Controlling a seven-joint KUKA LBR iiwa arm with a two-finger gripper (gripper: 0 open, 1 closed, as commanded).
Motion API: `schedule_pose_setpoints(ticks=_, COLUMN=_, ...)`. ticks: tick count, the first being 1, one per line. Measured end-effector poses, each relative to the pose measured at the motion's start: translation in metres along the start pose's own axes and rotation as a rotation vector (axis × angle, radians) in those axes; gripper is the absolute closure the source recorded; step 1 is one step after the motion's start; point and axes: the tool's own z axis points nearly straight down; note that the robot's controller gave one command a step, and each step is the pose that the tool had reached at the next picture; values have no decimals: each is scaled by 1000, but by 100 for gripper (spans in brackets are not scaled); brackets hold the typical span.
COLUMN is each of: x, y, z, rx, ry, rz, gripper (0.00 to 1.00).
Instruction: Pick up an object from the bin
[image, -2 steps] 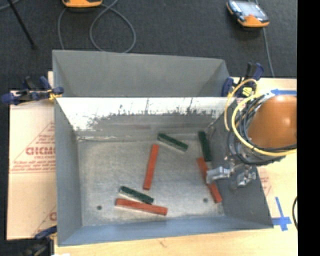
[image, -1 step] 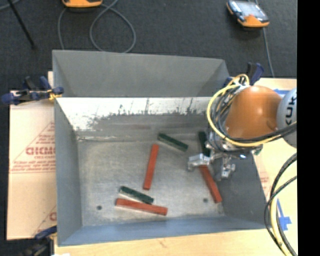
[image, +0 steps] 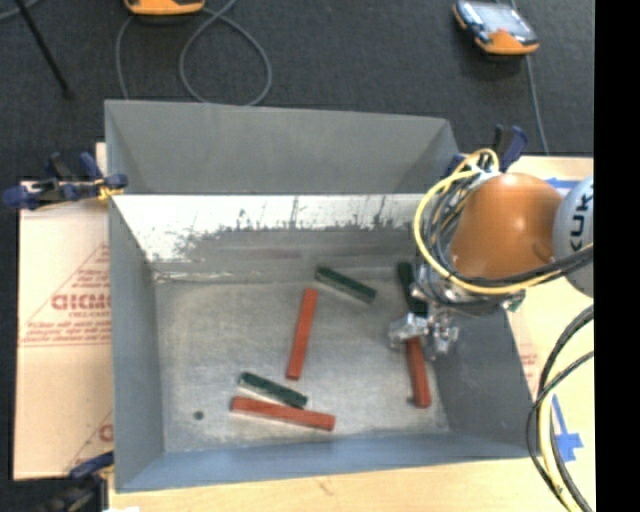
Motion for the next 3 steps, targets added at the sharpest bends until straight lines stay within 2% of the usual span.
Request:
schedule_pose_setpoints(ticks=1, x=-27, y=-12, z=-110, rx=7, ry=4, rz=-5, gripper=100)
schedule_pose_setpoints(ticks=2, x=-39, y=21, z=-160, rx=3, ry=5, rz=-33, gripper=100)
schedule_pose_setpoints(ticks=3, x=-36, y=16, z=-156, rx=-2, ry=5, rz=-459, gripper=100)
